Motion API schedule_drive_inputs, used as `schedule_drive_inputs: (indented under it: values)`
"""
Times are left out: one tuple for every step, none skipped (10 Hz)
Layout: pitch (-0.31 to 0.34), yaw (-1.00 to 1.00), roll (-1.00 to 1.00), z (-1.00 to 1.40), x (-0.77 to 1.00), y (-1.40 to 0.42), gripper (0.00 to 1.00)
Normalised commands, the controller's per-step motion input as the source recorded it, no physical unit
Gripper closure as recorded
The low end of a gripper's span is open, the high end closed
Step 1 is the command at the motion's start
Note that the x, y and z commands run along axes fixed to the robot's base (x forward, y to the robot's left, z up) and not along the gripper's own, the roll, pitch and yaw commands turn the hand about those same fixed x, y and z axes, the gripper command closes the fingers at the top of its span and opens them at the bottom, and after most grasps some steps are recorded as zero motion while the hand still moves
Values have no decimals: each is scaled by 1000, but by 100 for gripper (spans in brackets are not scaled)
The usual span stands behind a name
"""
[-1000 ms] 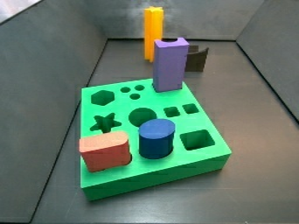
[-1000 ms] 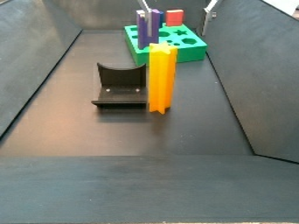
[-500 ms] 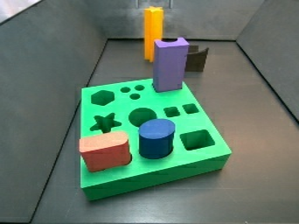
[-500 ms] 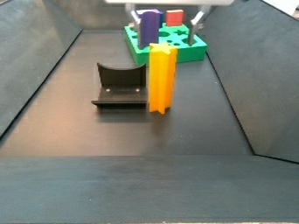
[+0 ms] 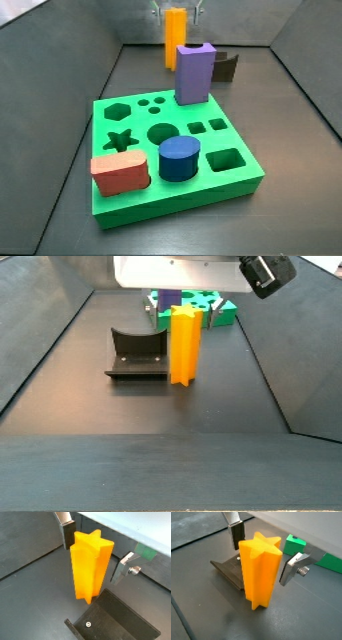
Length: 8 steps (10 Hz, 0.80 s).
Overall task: Pick up the star object. Move up. Move to above the board. Insert the star object.
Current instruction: Pick up the star object.
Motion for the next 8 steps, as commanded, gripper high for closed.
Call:
schedule_drive_inputs:
  values:
    - [0, 0, 0, 0, 0, 0, 100]
    - [0, 0, 0, 0, 0, 0, 100]
    - [0, 0, 0, 0, 0, 0, 100]
    - [0, 0, 0, 0, 0, 0, 100]
    - [0, 0, 0, 0, 0, 0, 100]
    - [0, 0, 0, 0, 0, 0, 100]
    - [0, 0, 0, 0, 0, 0, 100]
    - [0, 0, 0, 0, 0, 0, 100]
